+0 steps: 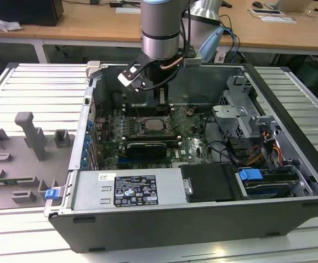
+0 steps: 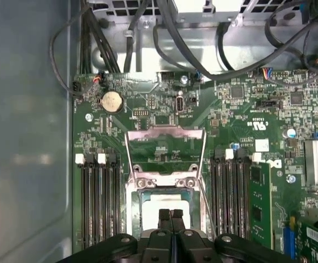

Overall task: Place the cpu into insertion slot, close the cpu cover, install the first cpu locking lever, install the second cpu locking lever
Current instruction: 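Close the cpu cover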

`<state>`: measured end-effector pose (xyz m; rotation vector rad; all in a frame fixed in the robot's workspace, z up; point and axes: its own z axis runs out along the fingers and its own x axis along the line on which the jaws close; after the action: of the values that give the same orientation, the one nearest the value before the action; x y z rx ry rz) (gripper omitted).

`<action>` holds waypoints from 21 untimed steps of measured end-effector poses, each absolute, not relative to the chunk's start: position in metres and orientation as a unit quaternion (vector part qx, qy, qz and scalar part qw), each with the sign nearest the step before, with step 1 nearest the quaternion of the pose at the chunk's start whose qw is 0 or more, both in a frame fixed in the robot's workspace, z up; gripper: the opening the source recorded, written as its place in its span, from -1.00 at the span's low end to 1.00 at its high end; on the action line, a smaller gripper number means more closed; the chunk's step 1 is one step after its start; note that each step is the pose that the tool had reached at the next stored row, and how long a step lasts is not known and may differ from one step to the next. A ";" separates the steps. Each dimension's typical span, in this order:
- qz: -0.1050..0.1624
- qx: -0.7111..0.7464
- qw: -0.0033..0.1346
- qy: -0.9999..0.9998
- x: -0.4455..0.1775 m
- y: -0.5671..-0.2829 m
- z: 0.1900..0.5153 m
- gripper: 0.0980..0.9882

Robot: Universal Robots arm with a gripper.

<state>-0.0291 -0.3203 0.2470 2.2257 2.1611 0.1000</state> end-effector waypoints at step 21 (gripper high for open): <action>0.032 0.717 0.019 0.696 -0.021 -0.320 0.258 -0.98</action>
<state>-0.0208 -0.3203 0.2584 2.2257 2.1611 0.0997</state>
